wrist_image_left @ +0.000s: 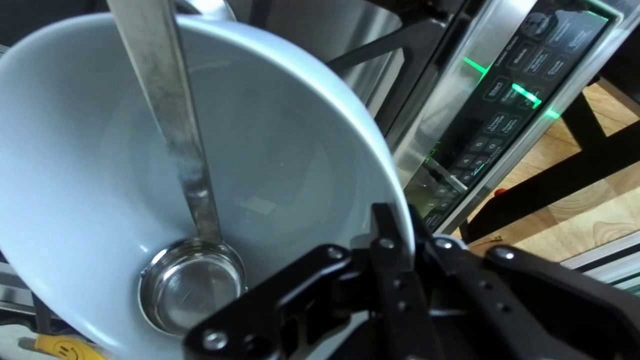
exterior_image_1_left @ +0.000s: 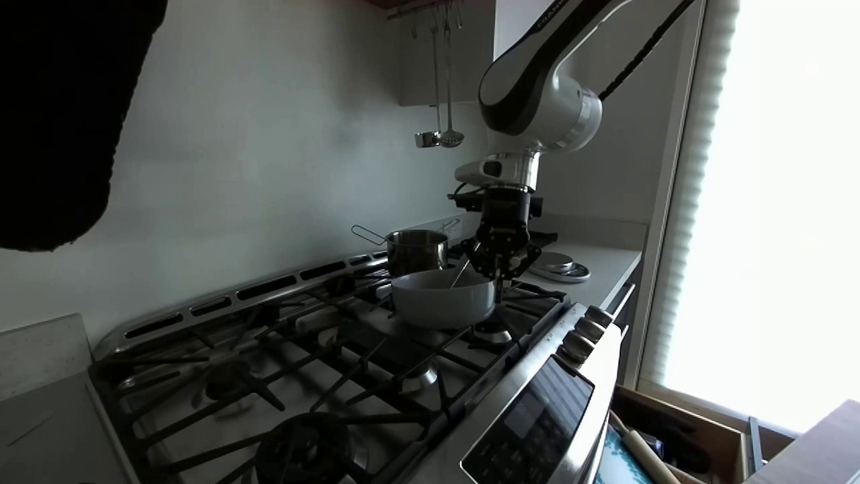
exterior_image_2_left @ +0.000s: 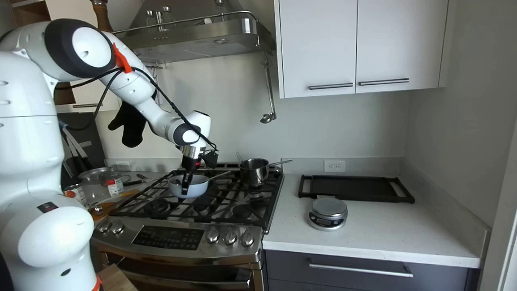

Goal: Put the grey bowl on the stove, then remove the serve spoon from the bowl

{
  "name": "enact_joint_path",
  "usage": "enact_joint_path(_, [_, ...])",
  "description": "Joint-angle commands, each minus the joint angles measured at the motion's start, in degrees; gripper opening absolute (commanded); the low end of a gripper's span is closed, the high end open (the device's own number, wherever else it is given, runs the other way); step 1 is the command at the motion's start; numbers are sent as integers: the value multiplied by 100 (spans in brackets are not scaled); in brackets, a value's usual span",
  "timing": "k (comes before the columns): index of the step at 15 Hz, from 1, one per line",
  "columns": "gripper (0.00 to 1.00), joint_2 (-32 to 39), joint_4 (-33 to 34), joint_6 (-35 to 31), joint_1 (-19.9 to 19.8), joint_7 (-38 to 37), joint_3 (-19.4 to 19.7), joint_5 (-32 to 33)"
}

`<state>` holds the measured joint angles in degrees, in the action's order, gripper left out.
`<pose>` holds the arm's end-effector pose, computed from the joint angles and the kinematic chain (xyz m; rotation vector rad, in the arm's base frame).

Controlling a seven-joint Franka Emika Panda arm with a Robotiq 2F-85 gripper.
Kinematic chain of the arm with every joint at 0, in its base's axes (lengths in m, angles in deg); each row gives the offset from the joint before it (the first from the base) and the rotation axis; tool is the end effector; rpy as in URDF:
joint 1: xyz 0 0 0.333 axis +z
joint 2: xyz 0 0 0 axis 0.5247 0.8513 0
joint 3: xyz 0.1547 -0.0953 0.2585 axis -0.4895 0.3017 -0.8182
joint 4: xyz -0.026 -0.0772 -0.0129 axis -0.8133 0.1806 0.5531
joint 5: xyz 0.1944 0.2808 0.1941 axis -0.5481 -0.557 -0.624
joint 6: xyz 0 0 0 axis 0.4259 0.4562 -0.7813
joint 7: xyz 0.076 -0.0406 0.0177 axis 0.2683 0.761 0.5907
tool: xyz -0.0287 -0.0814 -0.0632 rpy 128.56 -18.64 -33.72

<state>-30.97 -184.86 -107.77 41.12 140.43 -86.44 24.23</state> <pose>0.4609 0.1964 0.3029 -1.0020 -2.6567 -0.2205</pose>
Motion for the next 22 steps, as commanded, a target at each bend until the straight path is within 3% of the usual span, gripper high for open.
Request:
enact_joint_path(1, [2,71,-47,-89,48,-46,-31,167])
enact_joint_path(14, [2,338,-529,-1885,98,-24,-314,635])
enact_joint_path(22, [2,495,-623,-2255,36,-53,-447,639])
